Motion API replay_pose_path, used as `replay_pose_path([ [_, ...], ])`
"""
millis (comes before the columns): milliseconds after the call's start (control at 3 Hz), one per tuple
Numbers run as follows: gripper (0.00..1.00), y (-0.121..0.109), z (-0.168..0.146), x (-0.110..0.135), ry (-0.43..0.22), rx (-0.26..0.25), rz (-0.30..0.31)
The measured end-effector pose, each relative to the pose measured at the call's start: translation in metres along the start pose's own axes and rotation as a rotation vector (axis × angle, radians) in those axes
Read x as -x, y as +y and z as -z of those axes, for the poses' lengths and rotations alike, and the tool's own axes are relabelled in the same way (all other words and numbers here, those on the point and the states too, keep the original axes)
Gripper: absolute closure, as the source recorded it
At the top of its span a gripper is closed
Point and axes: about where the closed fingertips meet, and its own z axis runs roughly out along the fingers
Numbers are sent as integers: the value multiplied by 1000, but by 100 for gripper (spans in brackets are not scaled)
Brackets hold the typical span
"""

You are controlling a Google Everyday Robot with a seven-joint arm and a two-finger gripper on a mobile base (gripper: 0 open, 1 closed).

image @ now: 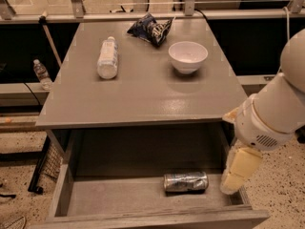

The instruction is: Pick redbull can from top drawer and place on counter

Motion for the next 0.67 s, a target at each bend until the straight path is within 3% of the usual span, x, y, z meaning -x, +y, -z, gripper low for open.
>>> replay_pose_path([
  [333, 0, 15, -29, 7, -38, 72, 13],
  [667, 0, 15, -29, 7, -38, 72, 13],
])
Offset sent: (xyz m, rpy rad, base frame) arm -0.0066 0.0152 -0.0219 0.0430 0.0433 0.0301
